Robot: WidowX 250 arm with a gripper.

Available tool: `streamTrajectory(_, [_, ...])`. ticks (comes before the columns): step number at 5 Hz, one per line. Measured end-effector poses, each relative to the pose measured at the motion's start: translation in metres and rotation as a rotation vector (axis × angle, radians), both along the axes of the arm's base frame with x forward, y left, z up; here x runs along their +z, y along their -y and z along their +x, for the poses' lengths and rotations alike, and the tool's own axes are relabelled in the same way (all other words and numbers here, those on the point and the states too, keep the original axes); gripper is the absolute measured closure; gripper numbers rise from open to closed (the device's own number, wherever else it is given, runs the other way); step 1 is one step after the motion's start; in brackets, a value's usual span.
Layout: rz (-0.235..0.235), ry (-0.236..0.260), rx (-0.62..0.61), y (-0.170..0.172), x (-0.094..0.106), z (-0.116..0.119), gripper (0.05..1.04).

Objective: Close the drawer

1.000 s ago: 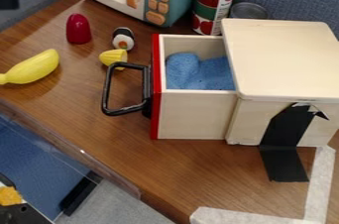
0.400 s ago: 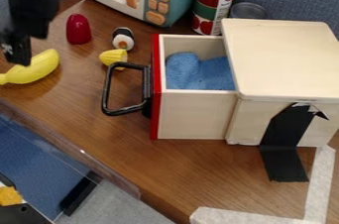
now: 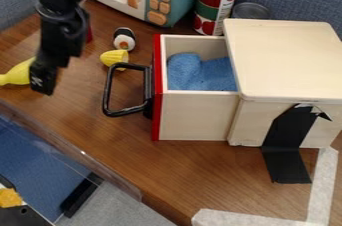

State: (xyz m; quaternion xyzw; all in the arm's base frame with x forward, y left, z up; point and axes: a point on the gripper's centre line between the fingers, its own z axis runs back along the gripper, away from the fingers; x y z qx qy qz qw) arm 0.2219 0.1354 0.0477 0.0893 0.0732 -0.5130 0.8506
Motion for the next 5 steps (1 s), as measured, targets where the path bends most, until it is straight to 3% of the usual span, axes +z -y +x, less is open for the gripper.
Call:
streamTrajectory(2, [-0.02, 0.012, 0.132, 0.012, -0.014, 0.015, 0.083])
streamTrajectory(4, [-0.031, 0.021, 0.162, 0.035, -0.015, 0.025, 0.083])
streamTrajectory(5, [-0.01, 0.031, 0.166, 0.05, -0.022, 0.026, 0.083])
